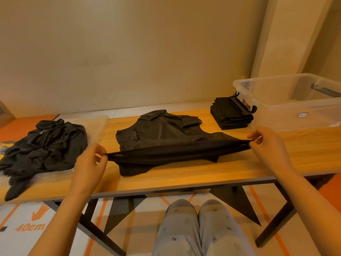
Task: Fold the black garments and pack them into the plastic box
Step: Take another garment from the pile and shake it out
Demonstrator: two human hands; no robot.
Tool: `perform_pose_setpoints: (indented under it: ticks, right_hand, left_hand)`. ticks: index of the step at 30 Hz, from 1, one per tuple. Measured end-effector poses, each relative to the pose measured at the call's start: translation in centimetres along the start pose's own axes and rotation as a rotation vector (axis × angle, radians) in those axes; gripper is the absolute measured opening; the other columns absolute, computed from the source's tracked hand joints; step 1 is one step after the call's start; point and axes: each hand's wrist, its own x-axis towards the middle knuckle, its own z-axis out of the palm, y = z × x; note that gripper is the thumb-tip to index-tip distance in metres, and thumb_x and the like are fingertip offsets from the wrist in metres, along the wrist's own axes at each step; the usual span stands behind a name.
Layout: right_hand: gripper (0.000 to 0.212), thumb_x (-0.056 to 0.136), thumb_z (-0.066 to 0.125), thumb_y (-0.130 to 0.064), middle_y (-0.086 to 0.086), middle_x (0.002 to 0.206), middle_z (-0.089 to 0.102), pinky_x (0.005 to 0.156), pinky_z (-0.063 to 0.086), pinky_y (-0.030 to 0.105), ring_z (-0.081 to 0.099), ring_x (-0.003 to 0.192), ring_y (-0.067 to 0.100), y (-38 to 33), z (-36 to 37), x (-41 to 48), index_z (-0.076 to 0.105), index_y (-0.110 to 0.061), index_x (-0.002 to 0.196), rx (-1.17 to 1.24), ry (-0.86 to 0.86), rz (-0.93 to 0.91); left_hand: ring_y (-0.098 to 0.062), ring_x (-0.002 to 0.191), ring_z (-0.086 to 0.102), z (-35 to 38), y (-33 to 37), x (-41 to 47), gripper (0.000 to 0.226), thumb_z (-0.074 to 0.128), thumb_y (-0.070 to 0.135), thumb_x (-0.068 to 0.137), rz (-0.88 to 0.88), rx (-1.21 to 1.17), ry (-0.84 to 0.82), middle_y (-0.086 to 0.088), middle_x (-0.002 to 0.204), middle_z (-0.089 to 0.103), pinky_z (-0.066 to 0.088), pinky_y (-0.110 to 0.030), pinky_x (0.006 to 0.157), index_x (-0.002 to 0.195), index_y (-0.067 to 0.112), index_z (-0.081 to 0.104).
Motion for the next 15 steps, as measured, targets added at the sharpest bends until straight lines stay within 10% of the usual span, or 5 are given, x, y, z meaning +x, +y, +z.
perform_pose_setpoints:
  ticks: [6,15]
  right_hand:
    - [0.025,0.088,0.057,0.000,0.000,0.096,0.053,0.061,0.046,0.027,0.061,0.070,0.015,1.4,-1.1,-0.5,0.050,-0.023,0.084,-0.146,-0.142,-0.088]
    - [0.024,0.087,0.062,-0.005,-0.010,0.106,0.045,0.069,0.045,0.022,0.053,0.089,0.012,4.1,-0.6,-1.6,0.055,-0.023,0.102,-0.405,-0.340,-0.259]
  left_hand:
    - [-0.005,0.088,0.056,-0.9,-1.3,-0.7,0.042,0.064,-0.013,0.077,0.219,-0.088,-0.153,0.005,0.088,0.060,0.047,-0.013,0.070,0.079,0.028,0.058]
    - [-0.011,0.091,0.058,0.2,-3.5,-3.6,0.045,0.061,-0.010,0.083,0.174,-0.064,-0.304,0.008,0.097,0.062,0.051,-0.033,0.082,0.088,0.035,0.062]
